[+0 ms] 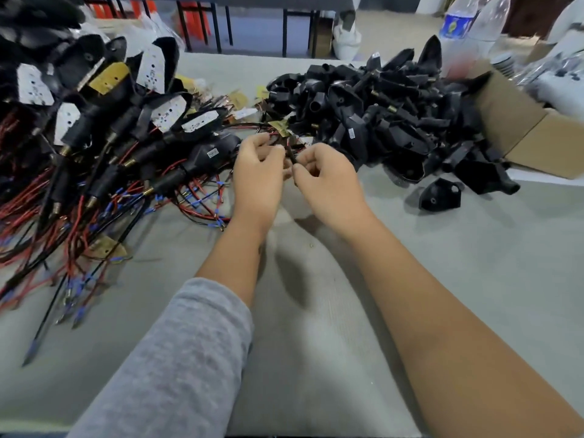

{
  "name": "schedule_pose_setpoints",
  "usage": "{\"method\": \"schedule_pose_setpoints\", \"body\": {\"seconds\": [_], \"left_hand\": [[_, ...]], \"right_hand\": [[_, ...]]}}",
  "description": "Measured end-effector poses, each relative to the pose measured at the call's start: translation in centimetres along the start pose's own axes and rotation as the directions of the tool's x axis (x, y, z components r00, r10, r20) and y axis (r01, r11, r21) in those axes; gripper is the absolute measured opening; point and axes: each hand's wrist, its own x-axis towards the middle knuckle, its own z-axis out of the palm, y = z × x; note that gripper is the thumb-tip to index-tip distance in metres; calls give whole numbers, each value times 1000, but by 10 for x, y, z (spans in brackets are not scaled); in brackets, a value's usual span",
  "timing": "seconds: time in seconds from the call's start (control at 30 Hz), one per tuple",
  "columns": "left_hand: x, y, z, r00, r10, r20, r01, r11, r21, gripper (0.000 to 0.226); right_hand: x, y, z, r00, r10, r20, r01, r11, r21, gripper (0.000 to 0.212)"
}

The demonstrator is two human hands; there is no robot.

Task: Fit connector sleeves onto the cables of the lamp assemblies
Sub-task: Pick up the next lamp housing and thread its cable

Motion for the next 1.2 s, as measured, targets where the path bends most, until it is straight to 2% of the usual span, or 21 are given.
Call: {"method": "schedule_pose_setpoints", "body": {"seconds": [0.03,0.1,0.2,0.3,0.43,0.5,0.57,0.67,0.73,0.83,0.93,1.0,1.07,1.13,1.2], "left_hand": [[0,1,-1,998,-41,42,45,995,-87,13],[-1,4,-1,984,-77,158,102,983,-154,23],[-3,7,-4,975,-39,219,93,966,-241,33],[-2,9,-6,975,-30,220,79,973,-218,30],[-4,7,-6,947,-140,290,180,977,-118,26],[-5,6,-5,935,-155,319,197,975,-105,27],[-5,5,-5,914,-157,374,206,974,-94,28],[-6,4,-4,814,-216,539,273,962,-28,29],[-8,4,-3,736,-246,631,279,959,49,26],[-12,3,-2,659,-201,724,182,978,106,15],[-16,4,-3,594,-156,789,111,987,113,17],[-16,5,-3,642,-156,751,119,987,103,20],[-16,5,-2,739,-162,654,126,987,102,22],[-14,2,-2,831,-91,549,-21,981,195,21],[-13,0,-3,882,4,472,-162,942,295,20]], "right_hand": [[-1,-3,-1,1000,-17,1,17,998,66,13],[-3,-8,-4,999,-51,18,48,983,175,13],[-5,-11,-7,995,-84,50,70,967,244,12],[-4,-8,-10,996,-57,71,41,978,203,15],[-3,1,-11,996,11,86,-26,984,176,16],[-3,3,-13,998,28,47,-39,969,243,16],[-2,1,-19,999,49,-13,-39,916,400,13],[-2,-4,-29,997,51,-63,6,729,685,7],[-1,-5,-33,996,53,-77,24,651,759,6],[2,-2,-37,991,91,-100,21,624,781,5],[6,4,-40,976,167,-140,-3,653,757,2],[8,9,-42,964,212,-161,-17,652,758,6],[9,12,-45,955,240,-174,-20,638,770,8],[10,14,-46,954,242,-177,-25,653,757,8],[10,14,-46,951,254,-179,-33,655,755,10]]}}
